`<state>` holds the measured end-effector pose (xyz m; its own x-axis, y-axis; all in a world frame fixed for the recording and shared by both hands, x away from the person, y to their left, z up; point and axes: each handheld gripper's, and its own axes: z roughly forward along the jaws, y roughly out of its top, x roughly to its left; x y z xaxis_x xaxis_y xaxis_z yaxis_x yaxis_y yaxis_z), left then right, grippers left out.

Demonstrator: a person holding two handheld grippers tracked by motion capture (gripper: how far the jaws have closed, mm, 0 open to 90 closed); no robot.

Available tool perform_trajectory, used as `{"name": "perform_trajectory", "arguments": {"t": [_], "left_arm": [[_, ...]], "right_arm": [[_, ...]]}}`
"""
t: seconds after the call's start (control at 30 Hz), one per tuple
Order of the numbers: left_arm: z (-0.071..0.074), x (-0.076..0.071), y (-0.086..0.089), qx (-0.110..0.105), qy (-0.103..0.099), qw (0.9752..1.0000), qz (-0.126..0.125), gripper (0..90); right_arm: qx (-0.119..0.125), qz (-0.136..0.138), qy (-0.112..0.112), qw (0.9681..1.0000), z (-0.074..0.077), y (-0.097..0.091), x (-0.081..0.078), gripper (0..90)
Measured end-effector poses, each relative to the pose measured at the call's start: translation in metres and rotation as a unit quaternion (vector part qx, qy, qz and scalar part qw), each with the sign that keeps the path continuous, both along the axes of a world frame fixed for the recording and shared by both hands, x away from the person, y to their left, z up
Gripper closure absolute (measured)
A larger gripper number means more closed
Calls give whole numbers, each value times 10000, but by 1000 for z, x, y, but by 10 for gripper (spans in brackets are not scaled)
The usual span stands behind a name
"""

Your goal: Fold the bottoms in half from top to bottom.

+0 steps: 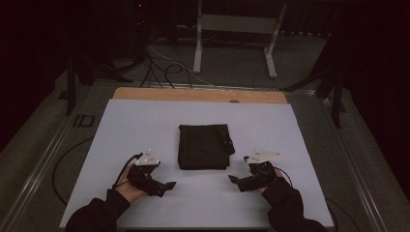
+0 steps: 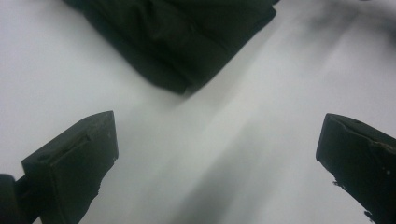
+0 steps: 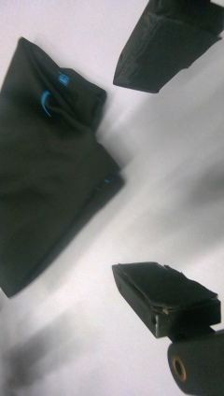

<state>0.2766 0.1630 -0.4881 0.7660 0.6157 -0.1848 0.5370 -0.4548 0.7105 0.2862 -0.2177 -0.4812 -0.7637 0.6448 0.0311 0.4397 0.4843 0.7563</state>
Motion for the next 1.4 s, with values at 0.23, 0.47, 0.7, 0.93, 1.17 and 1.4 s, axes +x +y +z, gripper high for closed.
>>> {"name": "perform_trajectory", "arguments": {"t": [0.23, 0.47, 0.7, 0.93, 1.17, 1.4], "left_arm": [[0, -16, 15, 24, -76, 9999, 75, 0], [-3, -27, 28, 65, -54, 9999, 104, 0], [-2, -35, 43, 72, -129, 9996, 227, 0], [-3, -41, 56, 13, -161, 9991, 393, 0], [-2, -39, 56, -8, -248, 9987, 452, 0], [0, -40, 55, -21, -308, 9983, 485, 0]], "right_arm": [[-148, -98, -112, 9998, -1, -11, -15, 88], [-182, -245, -98, 9995, -3, -26, -27, 88], [-215, -325, -116, 9992, -5, -38, -40, 87], [-209, -528, -172, 9982, -3, -52, -44, 87], [-279, -497, -147, 9983, -9, -51, -40, 87], [-144, -609, -117, 9980, -8, -52, -39, 88]]}}
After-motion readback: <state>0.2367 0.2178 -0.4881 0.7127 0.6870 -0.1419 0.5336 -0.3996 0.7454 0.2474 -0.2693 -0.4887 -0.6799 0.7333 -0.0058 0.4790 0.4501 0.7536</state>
